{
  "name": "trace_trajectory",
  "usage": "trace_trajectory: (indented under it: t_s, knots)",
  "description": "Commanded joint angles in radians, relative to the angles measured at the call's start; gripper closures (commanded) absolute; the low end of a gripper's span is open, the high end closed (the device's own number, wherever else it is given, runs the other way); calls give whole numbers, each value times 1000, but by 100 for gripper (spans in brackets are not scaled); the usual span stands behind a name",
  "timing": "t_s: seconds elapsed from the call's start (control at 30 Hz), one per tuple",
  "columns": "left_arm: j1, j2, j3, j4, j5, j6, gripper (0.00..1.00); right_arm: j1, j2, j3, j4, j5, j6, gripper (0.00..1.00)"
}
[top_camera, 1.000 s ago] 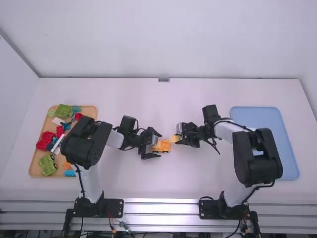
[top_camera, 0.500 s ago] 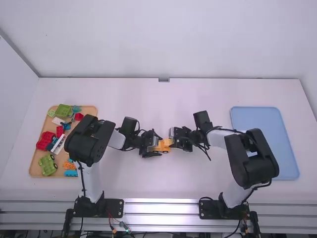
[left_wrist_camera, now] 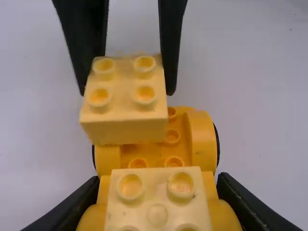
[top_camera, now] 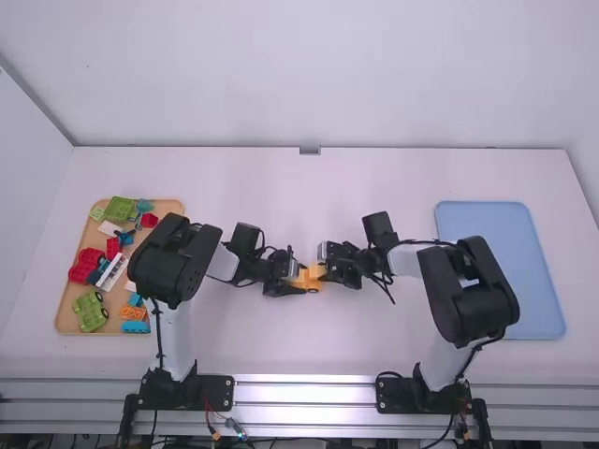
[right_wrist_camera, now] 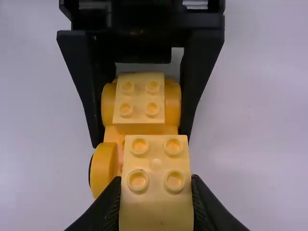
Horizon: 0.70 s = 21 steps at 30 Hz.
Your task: Assemble lego blocks to make yellow taxi
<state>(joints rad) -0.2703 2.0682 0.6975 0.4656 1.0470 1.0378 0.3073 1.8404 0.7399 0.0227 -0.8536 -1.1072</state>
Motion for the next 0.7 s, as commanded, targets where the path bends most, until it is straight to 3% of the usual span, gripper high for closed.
trace_trajectory:
  t_s: [0.0, 0.67]
  knots:
    - [-5, 10, 11, 11, -3, -22, 48, 0, 6, -8, 0, -5, 7, 93]
    - [-29, 10, 11, 45, -20, -80, 46, 74, 6, -6, 49, 95, 55, 98]
